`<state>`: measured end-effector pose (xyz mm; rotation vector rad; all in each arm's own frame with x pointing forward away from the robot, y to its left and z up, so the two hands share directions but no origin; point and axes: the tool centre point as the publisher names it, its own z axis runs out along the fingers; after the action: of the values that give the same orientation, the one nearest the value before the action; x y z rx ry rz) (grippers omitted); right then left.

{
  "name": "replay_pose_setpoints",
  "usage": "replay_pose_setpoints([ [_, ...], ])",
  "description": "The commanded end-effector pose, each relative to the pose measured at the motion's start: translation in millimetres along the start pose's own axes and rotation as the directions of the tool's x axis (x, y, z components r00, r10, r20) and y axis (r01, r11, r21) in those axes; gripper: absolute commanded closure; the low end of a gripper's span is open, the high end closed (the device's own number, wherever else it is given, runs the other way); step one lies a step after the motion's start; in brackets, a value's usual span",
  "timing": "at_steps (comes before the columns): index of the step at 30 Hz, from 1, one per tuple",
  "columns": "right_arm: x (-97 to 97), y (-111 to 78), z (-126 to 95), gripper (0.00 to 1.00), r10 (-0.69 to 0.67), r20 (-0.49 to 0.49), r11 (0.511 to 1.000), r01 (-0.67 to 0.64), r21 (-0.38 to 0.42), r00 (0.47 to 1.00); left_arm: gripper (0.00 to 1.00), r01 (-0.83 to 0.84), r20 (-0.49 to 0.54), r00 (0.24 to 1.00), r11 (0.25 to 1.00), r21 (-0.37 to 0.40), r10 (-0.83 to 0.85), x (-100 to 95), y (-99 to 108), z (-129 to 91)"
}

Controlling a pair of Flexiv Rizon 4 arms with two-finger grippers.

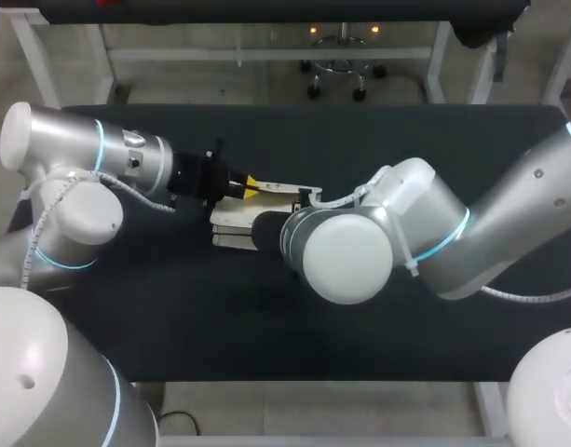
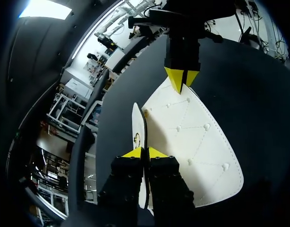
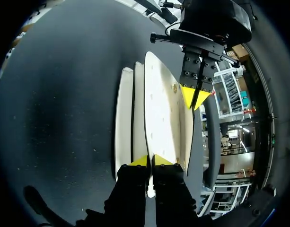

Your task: Pick up the bag, open it, inspect its contents, close it, and place it on the opposite side

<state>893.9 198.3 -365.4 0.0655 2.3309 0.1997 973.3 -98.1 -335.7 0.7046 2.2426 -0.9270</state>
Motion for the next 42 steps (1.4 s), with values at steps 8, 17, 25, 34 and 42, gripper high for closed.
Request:
replay_pose_setpoints([
  [8,1.1,0.7,1,1.0,0.001,0.003,1.0,-0.001,-0.001,1.0,1.0,0.096,-0.023,0.995,0.995,0.04,-0.095,19.1,9,11],
  [17,1.1,0.7,1,1.0,0.001,0.003,1.0,-0.001,-0.001,1.0,1.0,0.101,-0.017,0.995,0.994,0.04,-0.1,25.2,7,15],
  [25,1.1,0.7,1,1.0,0.001,0.003,1.0,-0.001,-0.001,1.0,1.0,0.101,0.01,0.995,0.995,-0.018,-0.101,26.0,13,21],
  [34,1.1,0.7,1,1.0,0.001,0.003,1.0,-0.001,-0.001,1.0,0.89,0.094,0.041,0.995,0.995,-0.023,-0.093,20.9,11,13],
  [42,1.1,0.7,1,1.0,0.001,0.003,1.0,-0.001,-0.001,1.0,1.0,0.068,0.033,0.997,0.998,-0.009,-0.068,14.1,6,16],
])
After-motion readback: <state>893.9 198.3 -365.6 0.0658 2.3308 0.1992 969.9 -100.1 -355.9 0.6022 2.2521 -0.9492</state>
